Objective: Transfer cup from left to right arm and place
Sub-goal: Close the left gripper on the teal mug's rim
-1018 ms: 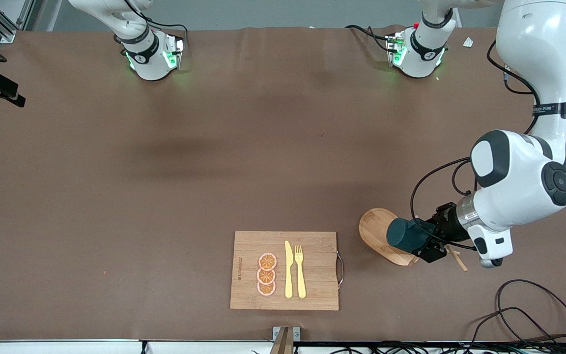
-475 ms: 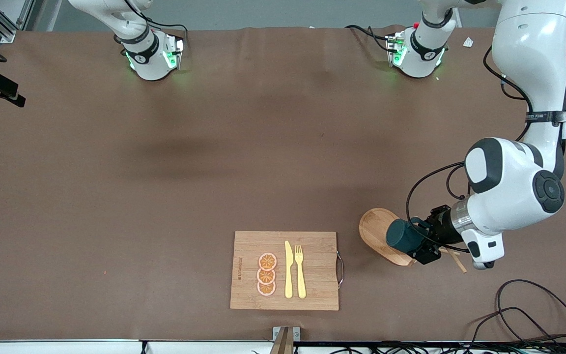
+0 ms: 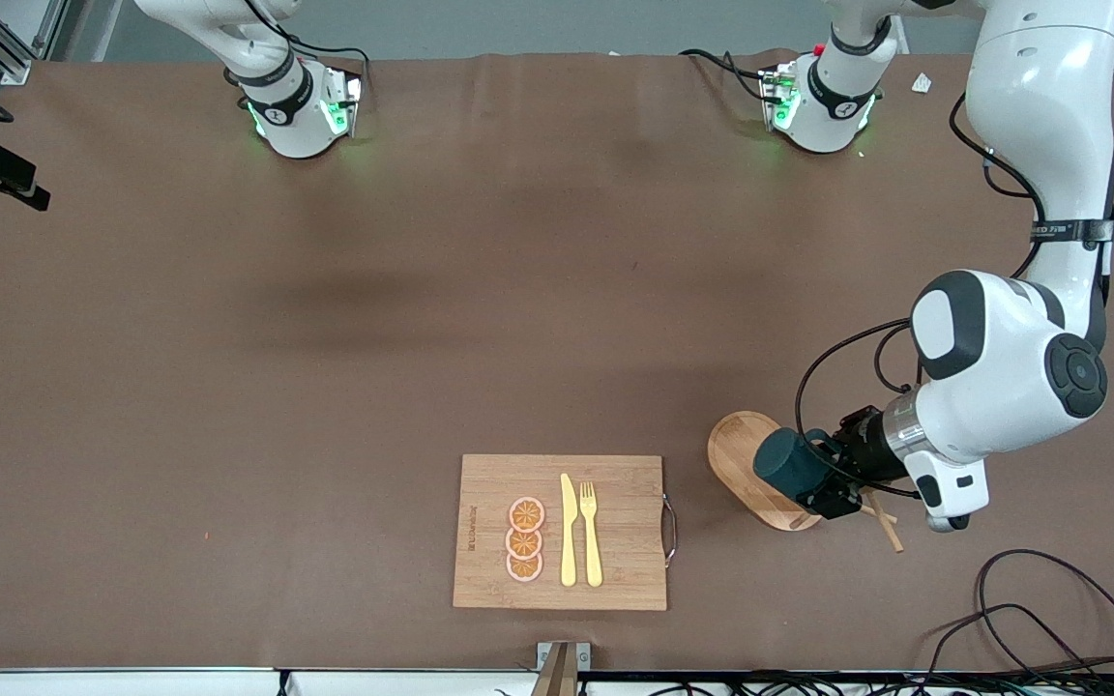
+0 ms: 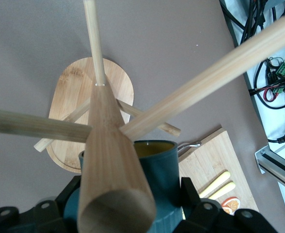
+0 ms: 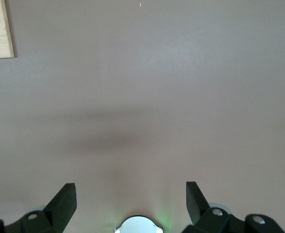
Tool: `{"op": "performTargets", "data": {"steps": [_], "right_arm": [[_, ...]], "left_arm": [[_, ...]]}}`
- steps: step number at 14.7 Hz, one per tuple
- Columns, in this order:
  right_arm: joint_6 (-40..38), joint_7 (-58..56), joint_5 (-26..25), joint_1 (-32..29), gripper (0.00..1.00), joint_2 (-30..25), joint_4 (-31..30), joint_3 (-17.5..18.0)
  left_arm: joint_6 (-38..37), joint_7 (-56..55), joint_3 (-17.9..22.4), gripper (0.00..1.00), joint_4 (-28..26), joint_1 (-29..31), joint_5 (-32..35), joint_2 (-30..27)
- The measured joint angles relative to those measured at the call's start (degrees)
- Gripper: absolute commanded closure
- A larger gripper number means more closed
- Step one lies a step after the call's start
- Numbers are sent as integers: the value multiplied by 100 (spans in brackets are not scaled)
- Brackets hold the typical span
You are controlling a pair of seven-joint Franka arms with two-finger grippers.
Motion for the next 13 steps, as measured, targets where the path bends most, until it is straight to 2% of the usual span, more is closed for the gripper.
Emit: {"op": "performTargets", "data": {"steps": [4, 9, 13], "right_arm": [[-2, 0, 0, 0, 0, 0, 0, 0], [-4, 0, 0, 0, 0, 0, 0, -2], [-5, 0, 0, 0, 0, 0, 0, -2]], "left_arm": [[-25, -206, -206, 60, 120, 2, 0, -45], [-443, -652, -371, 60, 156, 0, 0, -404], [-627, -1080, -745, 60, 157, -24, 88, -738]]}}
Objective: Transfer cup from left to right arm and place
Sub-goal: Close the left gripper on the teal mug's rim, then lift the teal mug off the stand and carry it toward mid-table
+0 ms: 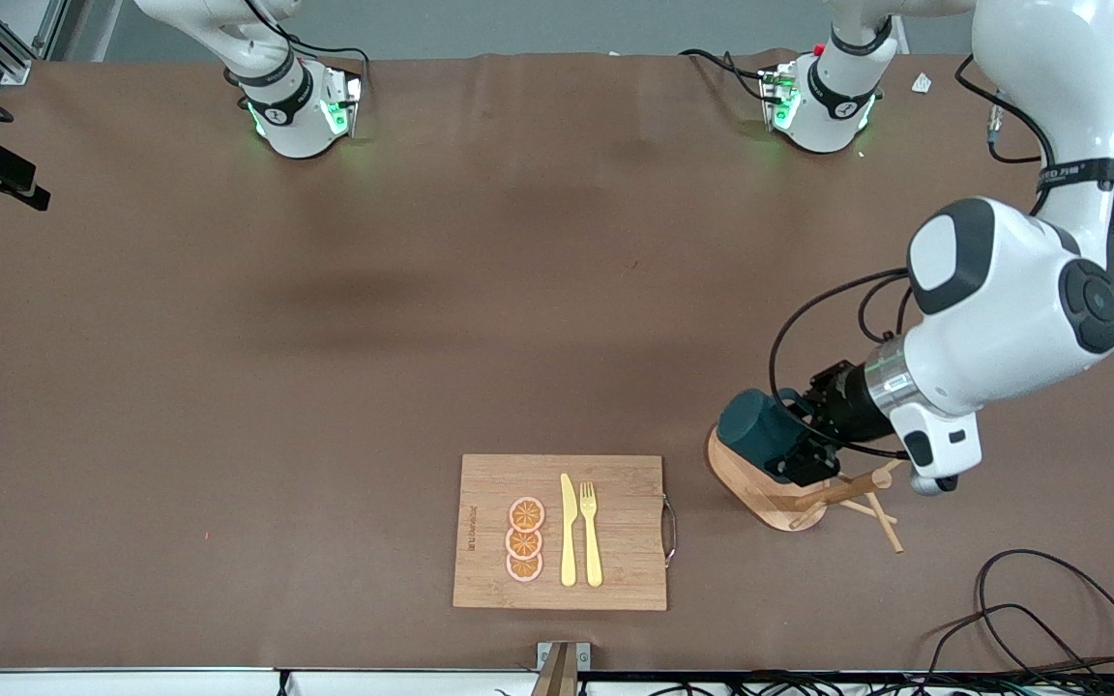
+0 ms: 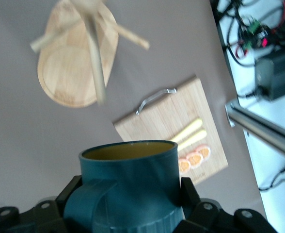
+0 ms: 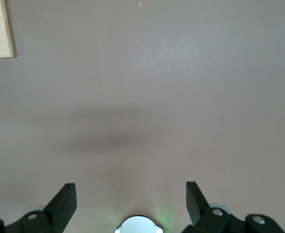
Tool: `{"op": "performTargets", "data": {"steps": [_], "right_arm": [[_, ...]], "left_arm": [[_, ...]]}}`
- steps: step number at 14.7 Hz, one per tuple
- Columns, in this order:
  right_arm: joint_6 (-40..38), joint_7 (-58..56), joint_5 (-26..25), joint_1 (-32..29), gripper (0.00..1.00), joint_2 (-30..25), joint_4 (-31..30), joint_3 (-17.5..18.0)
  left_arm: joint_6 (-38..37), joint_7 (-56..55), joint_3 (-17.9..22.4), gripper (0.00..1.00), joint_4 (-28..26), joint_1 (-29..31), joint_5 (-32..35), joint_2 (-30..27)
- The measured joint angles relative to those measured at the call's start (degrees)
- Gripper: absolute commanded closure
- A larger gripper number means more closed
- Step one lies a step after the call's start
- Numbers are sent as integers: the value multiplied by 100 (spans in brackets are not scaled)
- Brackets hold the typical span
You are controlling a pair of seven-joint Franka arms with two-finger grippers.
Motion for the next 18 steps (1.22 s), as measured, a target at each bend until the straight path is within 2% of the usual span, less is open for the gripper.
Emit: {"op": "performTargets", "data": {"steps": [3, 7, 11, 15, 18], "right_arm": [[0, 0, 0, 0, 0, 0, 0, 0], [-1, 0, 0, 0, 0, 0, 0, 0], [-1, 0, 0, 0, 0, 0, 0, -1], [-1, 0, 0, 0, 0, 0, -1, -2], [-2, 0, 0, 0, 0, 0, -1, -3]], "left_arm": [[-26, -399, -170, 60, -3, -413, 647, -142], [5, -940, -194, 57, -24, -1372, 1520, -155], [478, -986, -193, 57, -65, -2227, 2597, -125], [1034, -1079, -191, 57, -106, -3134, 4023, 92], [1217, -1497, -193, 57, -132, -3716, 5489, 355]]}}
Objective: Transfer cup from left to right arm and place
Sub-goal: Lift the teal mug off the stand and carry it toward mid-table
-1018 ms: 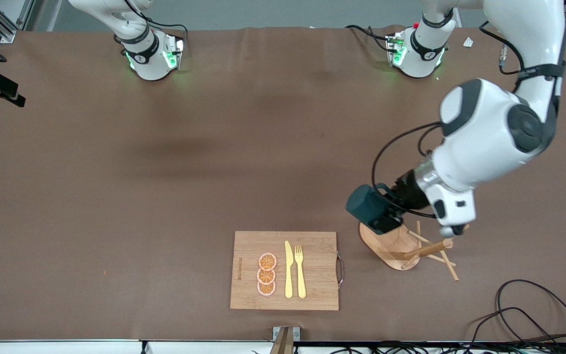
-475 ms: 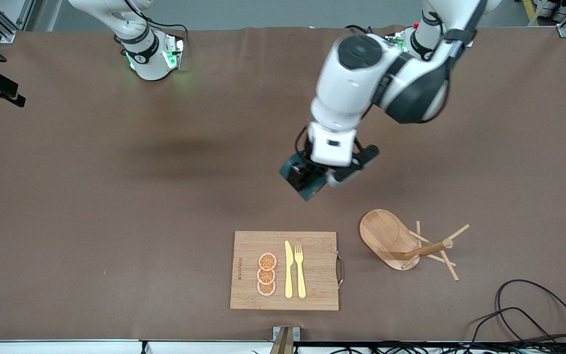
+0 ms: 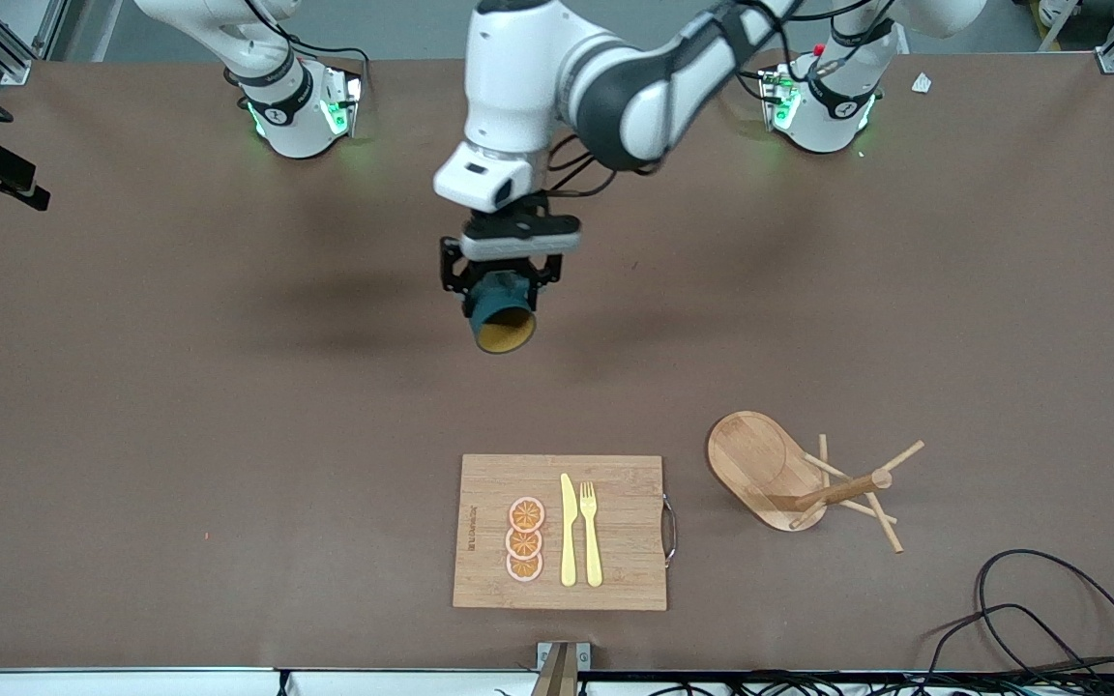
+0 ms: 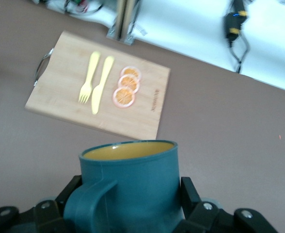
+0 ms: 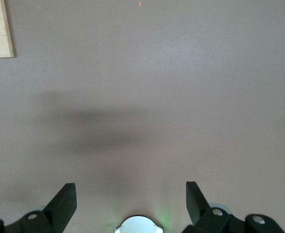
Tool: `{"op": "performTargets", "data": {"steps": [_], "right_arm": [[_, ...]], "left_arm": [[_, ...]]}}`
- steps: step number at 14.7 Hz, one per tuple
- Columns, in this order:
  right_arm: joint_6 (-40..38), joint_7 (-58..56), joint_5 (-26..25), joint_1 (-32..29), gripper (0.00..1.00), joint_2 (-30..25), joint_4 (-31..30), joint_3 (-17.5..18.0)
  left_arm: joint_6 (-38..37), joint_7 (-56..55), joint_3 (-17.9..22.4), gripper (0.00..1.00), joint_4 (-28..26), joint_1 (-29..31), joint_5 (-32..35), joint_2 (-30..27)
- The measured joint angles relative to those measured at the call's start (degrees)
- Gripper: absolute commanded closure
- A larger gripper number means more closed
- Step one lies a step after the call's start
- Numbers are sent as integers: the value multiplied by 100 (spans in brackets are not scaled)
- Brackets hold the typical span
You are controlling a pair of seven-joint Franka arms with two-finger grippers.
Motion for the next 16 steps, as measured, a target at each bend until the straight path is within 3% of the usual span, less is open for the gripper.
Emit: {"op": "performTargets", "data": {"steps": [9, 13, 16], "right_arm": [[-2, 0, 0, 0, 0, 0, -1, -5], [-3, 0, 0, 0, 0, 0, -2, -8], [-4, 0, 0, 0, 0, 0, -4, -9]], "left_arm": [[-175, -2877, 35, 57, -119, -1185, 5214, 1420], [-1065, -3970, 67, 57, -136, -1435, 6857, 2205], [-1614, -4370, 72, 57, -136, -1495, 7583, 2665]]}}
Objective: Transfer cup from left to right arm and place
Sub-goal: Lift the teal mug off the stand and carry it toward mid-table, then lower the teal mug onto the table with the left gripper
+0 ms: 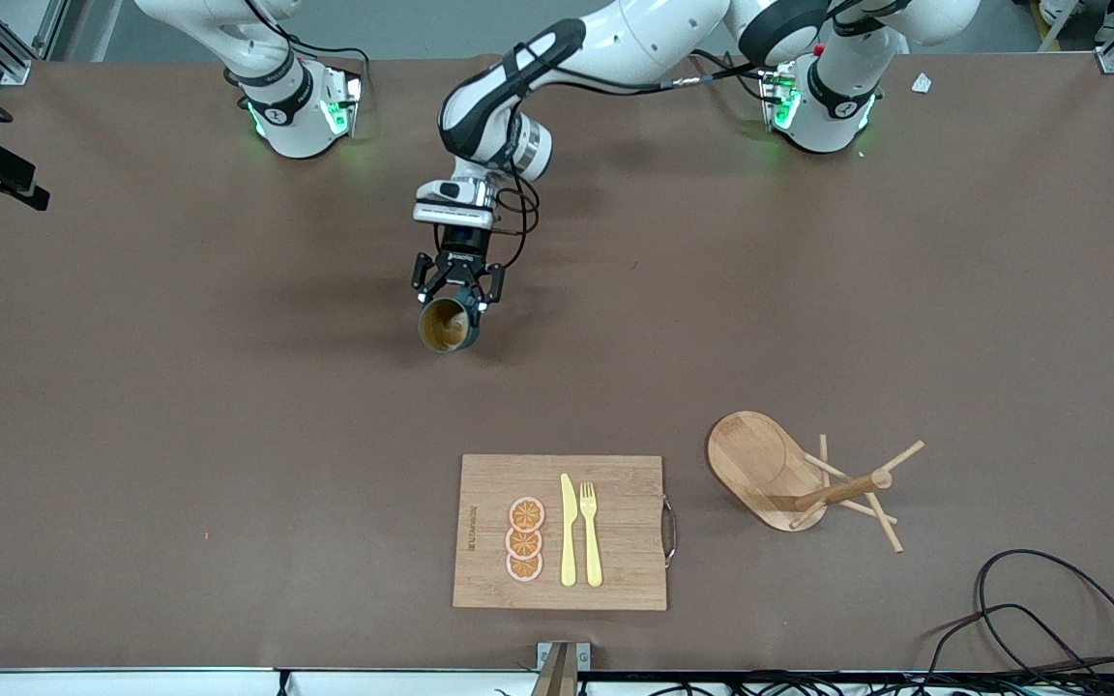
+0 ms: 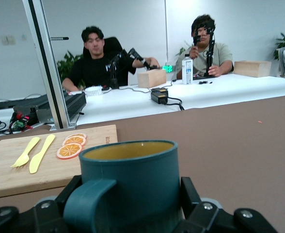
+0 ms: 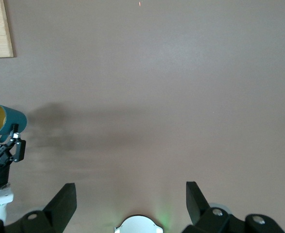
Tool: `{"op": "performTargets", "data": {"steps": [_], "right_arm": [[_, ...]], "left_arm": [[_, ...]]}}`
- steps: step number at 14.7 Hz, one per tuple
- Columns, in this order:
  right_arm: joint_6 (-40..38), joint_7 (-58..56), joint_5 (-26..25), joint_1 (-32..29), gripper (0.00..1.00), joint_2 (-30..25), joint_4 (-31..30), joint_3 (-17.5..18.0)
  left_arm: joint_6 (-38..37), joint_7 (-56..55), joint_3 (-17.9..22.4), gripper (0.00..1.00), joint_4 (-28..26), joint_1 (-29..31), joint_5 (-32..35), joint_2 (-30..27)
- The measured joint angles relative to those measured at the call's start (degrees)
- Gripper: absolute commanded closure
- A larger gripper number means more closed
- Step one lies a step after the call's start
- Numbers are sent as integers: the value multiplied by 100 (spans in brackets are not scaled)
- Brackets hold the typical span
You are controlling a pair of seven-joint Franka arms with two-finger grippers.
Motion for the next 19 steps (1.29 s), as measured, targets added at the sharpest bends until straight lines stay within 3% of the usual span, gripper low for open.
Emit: {"op": "performTargets", "data": {"steps": [5, 16, 18, 19], "right_arm": [[0, 0, 0, 0, 0, 0, 0, 0], [2, 2, 0, 0, 0, 0, 1, -1], [8, 5, 0, 0, 0, 0, 12, -2], [9, 8, 0, 0, 0, 0, 25, -4]], "left_arm": [[-620, -251, 6, 57, 2, -88, 616, 356], [-1197, -868, 16, 56, 3, -296, 800, 743], [-1252, -896, 21, 53, 3, -313, 816, 767], [-1263, -897, 22, 44, 4, -317, 819, 772]]}}
